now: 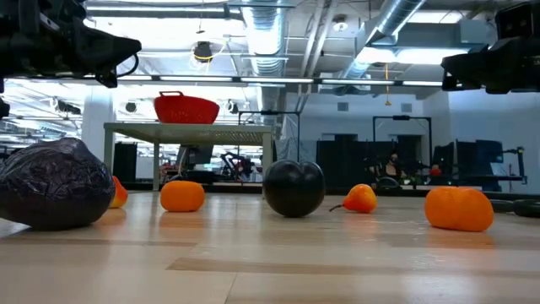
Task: Pick & Place Fruit
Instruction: Put the top left purple plum into the red strainer bowl
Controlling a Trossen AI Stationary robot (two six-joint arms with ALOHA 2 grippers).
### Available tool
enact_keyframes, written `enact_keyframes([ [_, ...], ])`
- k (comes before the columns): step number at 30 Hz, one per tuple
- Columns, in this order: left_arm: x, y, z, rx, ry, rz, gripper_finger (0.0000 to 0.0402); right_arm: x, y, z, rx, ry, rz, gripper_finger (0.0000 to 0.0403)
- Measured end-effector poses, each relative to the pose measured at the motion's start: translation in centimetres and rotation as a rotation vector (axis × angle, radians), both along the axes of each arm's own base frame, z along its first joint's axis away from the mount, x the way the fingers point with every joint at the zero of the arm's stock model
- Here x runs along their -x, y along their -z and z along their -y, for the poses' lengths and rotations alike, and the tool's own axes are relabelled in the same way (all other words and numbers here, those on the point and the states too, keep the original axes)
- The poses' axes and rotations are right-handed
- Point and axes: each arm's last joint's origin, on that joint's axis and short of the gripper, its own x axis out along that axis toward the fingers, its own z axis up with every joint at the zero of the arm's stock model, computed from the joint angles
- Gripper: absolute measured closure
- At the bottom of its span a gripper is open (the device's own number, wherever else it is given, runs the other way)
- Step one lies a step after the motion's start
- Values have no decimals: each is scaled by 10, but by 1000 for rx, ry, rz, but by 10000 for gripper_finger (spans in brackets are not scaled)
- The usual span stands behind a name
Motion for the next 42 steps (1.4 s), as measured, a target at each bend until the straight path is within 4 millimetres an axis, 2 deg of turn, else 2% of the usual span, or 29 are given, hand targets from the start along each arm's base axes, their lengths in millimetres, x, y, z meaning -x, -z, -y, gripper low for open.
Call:
enact_keyframes([
  [3,1,-3,0,-3,-5,31,398,0,0,0,0,0,0,401],
  [8,5,-23,0,30,0,244,398,0,0,0,0,0,0,401],
  [10,0,-23,2,17,23,237,399,0,0,0,0,0,0,401],
  [14,-24,-17,3,6,-3,35,399,0,0,0,0,1,0,401],
  [20,-74,-14,10,21,-16,-256,399,0,0,0,0,0,0,401],
  [25,-110,-24,25,83,37,-517,383,0,0,0,0,0,0,401],
  [29,-121,-47,33,139,31,-777,348,0,0,0,0,0,0,401],
  [35,-110,-75,34,341,-20,-1003,268,0,0,0,0,0,0,401],
  [40,-88,-63,33,616,-92,-1257,177,0,0,0,0,0,0,401],
  [42,-87,-56,34,683,-111,-1289,142,0,0,0,0,0,0,401],
])
